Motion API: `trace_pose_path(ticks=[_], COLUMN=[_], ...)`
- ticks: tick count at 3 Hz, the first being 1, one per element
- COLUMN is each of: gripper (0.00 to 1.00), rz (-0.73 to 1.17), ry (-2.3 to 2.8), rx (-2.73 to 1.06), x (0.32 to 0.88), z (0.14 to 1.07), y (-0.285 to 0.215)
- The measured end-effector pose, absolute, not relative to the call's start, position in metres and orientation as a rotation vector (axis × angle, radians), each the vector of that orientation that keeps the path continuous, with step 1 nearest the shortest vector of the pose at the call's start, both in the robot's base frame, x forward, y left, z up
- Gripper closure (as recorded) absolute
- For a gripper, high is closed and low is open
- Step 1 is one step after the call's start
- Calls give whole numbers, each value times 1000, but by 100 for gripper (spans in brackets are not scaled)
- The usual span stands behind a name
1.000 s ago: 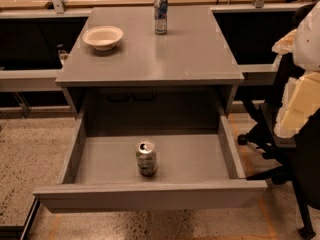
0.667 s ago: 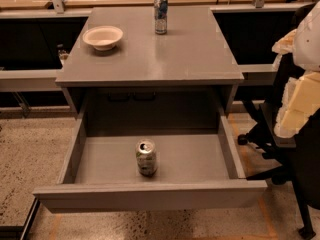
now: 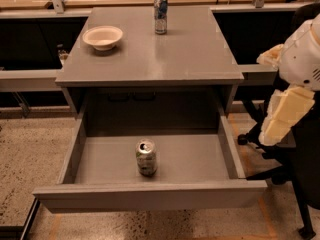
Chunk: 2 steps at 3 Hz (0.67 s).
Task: Pick 7up can from top drawer and place on counter
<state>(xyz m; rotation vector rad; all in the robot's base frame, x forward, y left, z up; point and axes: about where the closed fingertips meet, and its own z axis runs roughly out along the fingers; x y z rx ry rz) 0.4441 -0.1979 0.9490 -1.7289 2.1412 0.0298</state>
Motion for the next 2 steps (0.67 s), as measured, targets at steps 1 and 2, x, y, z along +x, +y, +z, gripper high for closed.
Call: trace_pose_path(ticks=[1, 2], gripper=[0, 0], rz=[270, 347], ry=[2012, 1980], rx=[-1694, -1665], x=[468, 470], z=[903, 904], y=[-162, -147])
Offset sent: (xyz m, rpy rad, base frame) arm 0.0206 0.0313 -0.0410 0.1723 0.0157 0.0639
